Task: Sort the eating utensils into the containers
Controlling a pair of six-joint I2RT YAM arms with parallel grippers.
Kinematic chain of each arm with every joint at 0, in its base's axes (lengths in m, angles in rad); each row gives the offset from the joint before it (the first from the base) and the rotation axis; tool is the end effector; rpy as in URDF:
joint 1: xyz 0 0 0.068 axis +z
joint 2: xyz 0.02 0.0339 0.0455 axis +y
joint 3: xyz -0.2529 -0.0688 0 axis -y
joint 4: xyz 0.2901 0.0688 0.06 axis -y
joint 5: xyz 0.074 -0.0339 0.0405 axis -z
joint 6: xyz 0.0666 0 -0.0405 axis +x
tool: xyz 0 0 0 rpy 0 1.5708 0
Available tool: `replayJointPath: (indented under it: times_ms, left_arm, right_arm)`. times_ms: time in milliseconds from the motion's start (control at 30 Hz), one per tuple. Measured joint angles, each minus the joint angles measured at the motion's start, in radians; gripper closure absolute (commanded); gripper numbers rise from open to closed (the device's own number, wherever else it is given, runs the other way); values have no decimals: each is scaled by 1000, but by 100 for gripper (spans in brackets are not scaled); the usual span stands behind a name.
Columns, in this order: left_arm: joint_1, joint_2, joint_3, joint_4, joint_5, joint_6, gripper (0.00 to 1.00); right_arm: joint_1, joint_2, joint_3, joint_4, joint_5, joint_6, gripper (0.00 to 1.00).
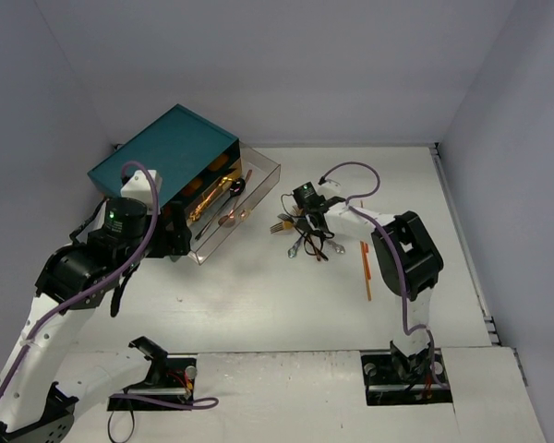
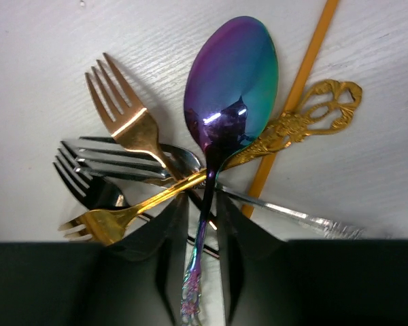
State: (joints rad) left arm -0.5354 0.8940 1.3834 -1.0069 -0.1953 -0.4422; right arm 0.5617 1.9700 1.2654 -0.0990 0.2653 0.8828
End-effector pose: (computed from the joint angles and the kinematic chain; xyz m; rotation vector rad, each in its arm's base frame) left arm 0.1877 -0.0963 0.4311 -0.0216 2.1012 -0.3913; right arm 0.4106 0.2378 0.1048 0.5049 2.3193 0.3951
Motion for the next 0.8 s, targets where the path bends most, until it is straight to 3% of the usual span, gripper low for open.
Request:
replayJointPath:
  times_ms: [167, 367, 800]
  left_arm:
    - [0, -5, 0, -2, 7, 14, 21]
    - [0, -21, -1, -3, 12, 29, 21]
    - [0, -39, -23, -8, 20, 48, 21]
  right_arm:
    - [0, 8, 5, 19, 12, 10, 100]
    - [3, -21, -10, 3, 46, 2, 99]
    - [8, -241, -39, -40, 93, -73, 100]
